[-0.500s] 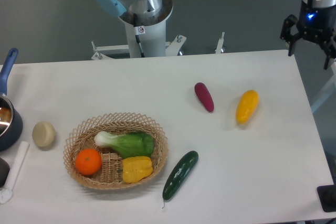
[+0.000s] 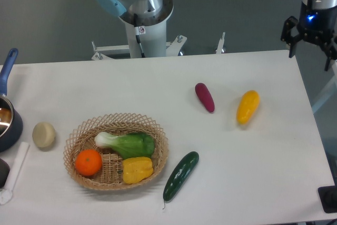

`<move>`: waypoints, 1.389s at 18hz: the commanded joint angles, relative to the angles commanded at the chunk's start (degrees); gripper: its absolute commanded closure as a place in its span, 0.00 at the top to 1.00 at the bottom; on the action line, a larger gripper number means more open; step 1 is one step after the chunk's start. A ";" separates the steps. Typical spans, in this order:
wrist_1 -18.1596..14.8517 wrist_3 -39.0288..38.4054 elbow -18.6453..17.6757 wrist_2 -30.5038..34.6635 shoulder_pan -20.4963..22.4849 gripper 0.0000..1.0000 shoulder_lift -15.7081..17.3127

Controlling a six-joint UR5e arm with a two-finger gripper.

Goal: Pick up the mango from the table

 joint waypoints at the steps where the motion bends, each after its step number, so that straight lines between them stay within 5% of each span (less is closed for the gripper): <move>1: 0.00 -0.44 -0.18 -0.09 0.00 1.00 0.00; 9: -0.17 -10.71 -2.02 -0.44 -2.89 1.00 -0.44; 13: 0.09 -22.29 -3.26 -1.49 -5.26 1.00 -0.88; 19: 6.15 -37.78 -5.01 -0.53 -8.70 1.00 -4.21; 25: 12.57 -37.18 -9.06 1.84 -10.10 1.00 -6.76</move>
